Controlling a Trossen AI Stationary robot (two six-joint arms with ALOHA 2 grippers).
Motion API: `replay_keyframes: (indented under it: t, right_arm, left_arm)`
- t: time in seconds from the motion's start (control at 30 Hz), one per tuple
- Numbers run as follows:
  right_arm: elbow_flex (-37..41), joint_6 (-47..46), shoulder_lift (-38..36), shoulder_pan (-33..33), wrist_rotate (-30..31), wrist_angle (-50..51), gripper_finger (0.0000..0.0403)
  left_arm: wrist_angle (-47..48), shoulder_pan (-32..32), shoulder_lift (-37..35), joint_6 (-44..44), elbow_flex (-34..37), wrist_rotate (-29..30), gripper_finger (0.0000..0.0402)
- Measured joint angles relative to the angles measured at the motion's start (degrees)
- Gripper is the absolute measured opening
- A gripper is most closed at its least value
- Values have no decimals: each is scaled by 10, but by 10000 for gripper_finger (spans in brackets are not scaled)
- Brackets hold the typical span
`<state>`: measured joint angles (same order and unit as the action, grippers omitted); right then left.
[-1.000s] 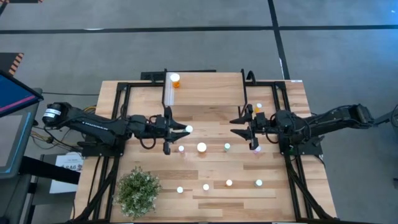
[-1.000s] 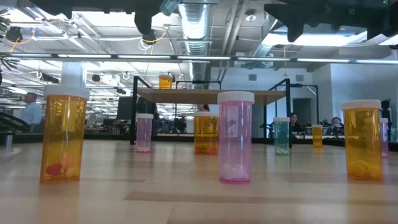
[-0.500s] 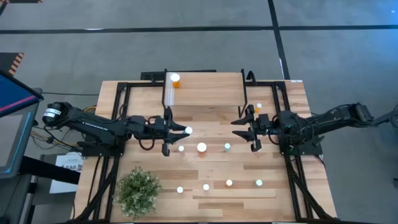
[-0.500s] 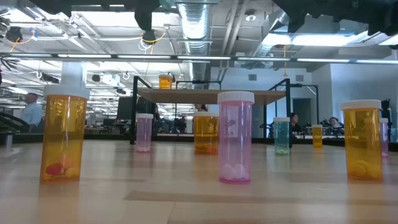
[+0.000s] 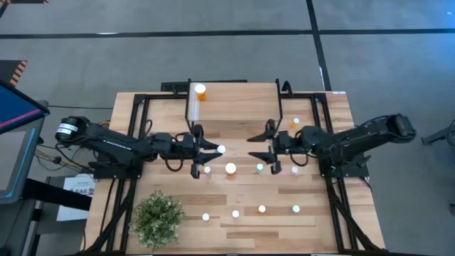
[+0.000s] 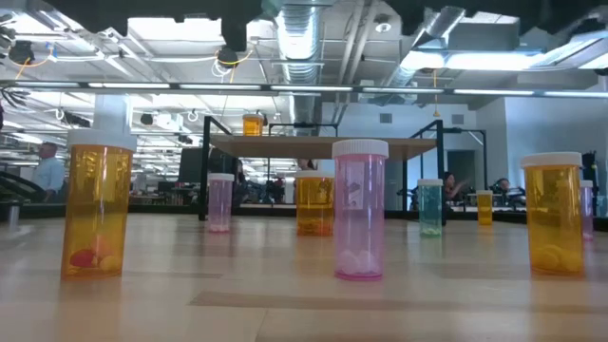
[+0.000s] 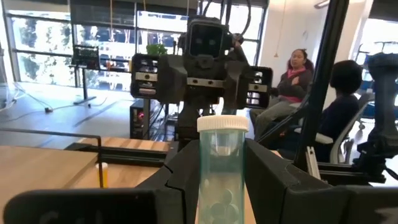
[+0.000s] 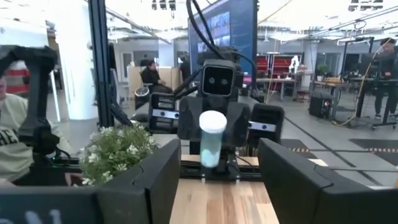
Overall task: Pick and place medicine bottles onto shelf by color
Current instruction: Put the blue pill bottle on the shelf
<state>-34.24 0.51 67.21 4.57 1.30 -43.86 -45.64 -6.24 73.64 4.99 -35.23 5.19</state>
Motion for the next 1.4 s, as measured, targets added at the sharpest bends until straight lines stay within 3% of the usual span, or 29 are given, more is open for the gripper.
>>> replay_keyframes:
  t: [0.5, 0.9, 1.4]
  right_arm:
    - [-131, -38, 164, -29, -99, 0, 240]
    - [-160, -52, 204, -43, -105, 1, 236]
    - [-160, -50, 200, -43, -120, 1, 126]
  left_arm:
    - [9, 0, 16, -8, -11, 2, 92]
    - [13, 0, 16, -8, -10, 1, 92]
    - [13, 0, 16, -5, -10, 0, 92]
